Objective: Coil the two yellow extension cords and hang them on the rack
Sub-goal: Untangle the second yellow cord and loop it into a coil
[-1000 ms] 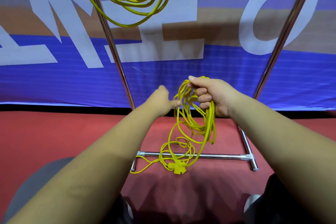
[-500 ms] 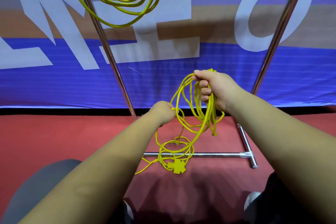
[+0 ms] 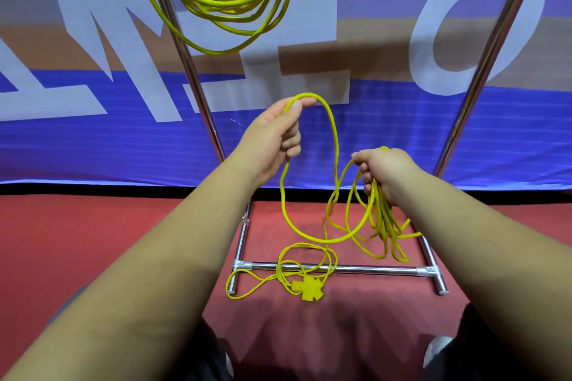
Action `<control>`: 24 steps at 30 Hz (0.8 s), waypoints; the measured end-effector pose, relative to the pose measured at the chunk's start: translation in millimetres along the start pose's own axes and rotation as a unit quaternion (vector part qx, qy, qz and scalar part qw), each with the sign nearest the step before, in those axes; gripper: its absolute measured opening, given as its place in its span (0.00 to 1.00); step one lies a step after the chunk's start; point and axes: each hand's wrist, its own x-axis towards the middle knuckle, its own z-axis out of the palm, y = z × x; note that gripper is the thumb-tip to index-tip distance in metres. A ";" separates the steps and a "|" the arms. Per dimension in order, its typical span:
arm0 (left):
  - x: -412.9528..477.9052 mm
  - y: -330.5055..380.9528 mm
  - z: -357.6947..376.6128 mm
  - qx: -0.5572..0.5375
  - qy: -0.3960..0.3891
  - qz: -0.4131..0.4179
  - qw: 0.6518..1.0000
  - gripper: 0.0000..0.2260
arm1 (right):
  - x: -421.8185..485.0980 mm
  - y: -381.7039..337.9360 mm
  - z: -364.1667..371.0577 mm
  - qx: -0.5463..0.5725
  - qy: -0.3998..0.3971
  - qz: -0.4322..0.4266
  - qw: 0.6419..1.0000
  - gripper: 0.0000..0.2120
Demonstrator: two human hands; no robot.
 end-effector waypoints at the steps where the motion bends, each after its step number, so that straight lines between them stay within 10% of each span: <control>1: -1.3 4.1 1.0 -0.030 -0.015 0.009 0.999 0.12 | -1.5 2.2 1.6 0.010 -0.009 0.004 1.000 0.06; 12: -4.5 15.1 10.6 -0.144 -0.032 0.029 0.989 0.12 | -23.4 5.9 29.1 0.014 -0.217 0.010 0.976 0.09; 20: 14.0 1.6 -31.9 0.003 0.212 -0.002 0.977 0.13 | -32.5 1.0 35.9 -0.011 -0.292 0.025 0.956 0.10; 22: 18.3 -13.5 -51.6 0.294 0.285 -0.145 0.901 0.18 | -32.3 1.5 38.9 0.013 -0.279 0.017 0.960 0.10; 24: 8.3 -25.5 -57.2 0.521 0.279 -0.316 0.742 0.25 | -32.7 0.3 39.7 0.042 -0.255 0.008 0.966 0.10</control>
